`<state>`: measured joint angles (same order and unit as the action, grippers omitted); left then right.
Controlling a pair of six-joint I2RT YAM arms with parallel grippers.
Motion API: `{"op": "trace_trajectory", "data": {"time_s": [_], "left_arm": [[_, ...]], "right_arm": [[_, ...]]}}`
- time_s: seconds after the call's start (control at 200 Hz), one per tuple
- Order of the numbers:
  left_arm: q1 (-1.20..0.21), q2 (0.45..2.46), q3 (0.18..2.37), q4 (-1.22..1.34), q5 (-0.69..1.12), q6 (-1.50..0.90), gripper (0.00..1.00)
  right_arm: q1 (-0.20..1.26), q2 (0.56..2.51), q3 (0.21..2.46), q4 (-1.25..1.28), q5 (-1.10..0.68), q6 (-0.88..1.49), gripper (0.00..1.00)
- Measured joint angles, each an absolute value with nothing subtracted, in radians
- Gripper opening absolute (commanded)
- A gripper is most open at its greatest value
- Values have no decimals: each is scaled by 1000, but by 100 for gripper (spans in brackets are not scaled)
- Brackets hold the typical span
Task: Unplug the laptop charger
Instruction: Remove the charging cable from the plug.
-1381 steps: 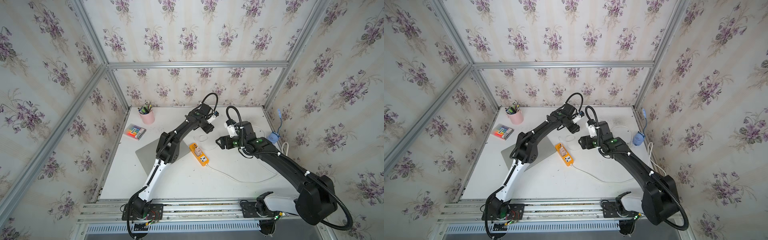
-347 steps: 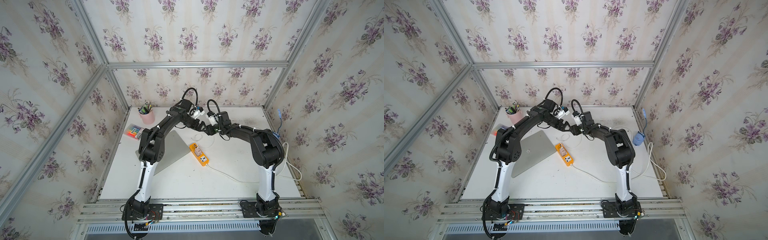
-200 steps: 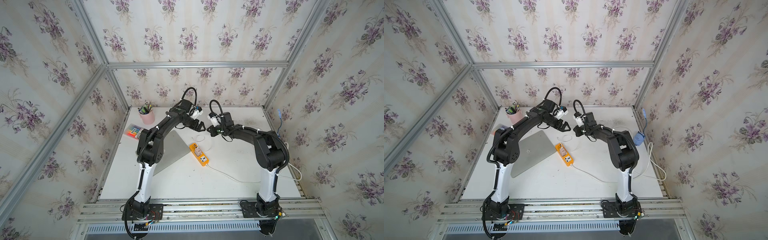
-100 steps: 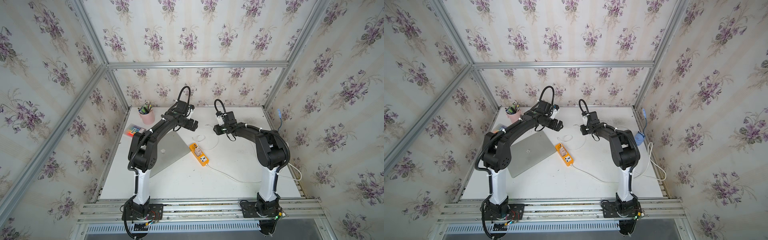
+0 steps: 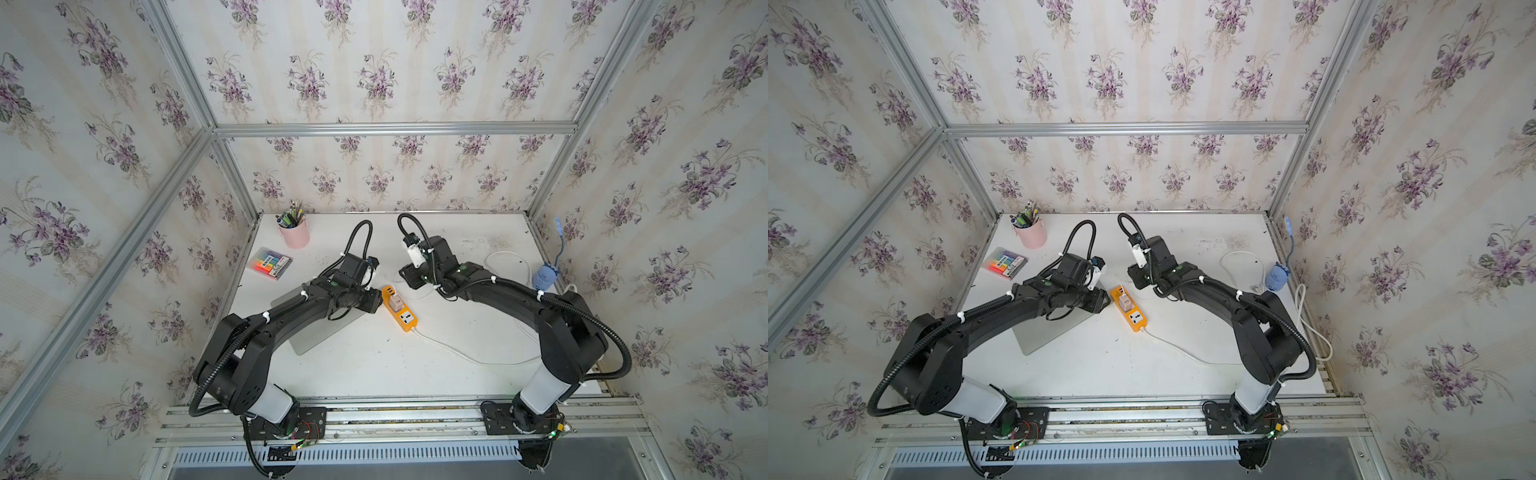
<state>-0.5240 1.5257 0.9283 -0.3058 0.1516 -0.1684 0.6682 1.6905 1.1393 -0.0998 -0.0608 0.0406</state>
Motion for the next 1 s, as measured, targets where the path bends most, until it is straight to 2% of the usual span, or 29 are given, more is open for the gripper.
{"op": "trace_trajectory", "data": {"time_s": [0.2,0.769,0.809,0.999], "left_arm": [[-524,1536,832,-165,206,-283,54],[-525,1553,739,133,291,-525,54],[-526,1551,739,141,294,-533,58],[-530,1522,741,145,294,-551,60]], "right_arm": [[746,1686,1098,-78,-81,113,50],[779,1611,1043,-68,-60,157,51],[779,1614,1042,-71,-60,157,49],[785,1661,1056,-73,-64,157,37]]}}
